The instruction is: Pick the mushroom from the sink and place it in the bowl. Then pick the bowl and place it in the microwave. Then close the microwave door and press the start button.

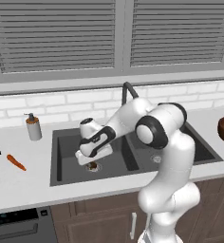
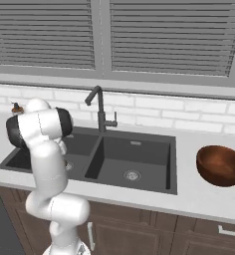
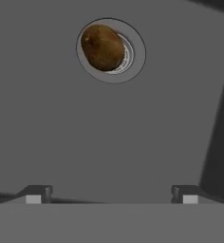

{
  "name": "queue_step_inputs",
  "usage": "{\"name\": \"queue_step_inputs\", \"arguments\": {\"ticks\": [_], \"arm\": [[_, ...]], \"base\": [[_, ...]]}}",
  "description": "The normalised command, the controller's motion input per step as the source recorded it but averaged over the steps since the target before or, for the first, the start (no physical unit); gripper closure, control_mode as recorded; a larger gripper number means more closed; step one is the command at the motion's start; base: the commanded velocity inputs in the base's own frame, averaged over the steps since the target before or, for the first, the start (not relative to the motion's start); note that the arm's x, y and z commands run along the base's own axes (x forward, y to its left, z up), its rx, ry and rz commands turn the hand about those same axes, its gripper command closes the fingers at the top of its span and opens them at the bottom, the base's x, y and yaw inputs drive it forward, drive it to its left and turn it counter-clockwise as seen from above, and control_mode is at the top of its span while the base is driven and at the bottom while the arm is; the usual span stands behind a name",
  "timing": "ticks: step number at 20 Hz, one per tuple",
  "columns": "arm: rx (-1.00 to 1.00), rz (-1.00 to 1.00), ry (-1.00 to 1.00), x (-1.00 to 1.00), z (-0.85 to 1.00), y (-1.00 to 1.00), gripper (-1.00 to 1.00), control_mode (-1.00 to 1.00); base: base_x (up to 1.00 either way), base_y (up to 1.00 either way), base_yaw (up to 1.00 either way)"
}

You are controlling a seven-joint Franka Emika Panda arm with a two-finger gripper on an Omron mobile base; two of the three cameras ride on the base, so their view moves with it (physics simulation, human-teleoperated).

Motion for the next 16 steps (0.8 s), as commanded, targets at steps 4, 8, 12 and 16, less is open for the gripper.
{"name": "queue_step_inputs", "arguments": {"ticks": [4,8,12,16], "arm": [[-0.01,0.0,0.0,0.19,-0.27,0.0,-1.0,-1.0],[-0.01,0.0,0.0,0.28,-0.42,0.0,-1.0,-1.0],[0.0,0.0,0.0,0.2,-0.29,-0.02,-1.0,-1.0],[0.0,0.0,0.0,0.29,-0.28,0.0,-1.0,-1.0]], "base": [[0.0,0.0,0.0],[0.0,0.0,0.0],[0.0,0.0,0.0],[0.0,0.0,0.0]]}}
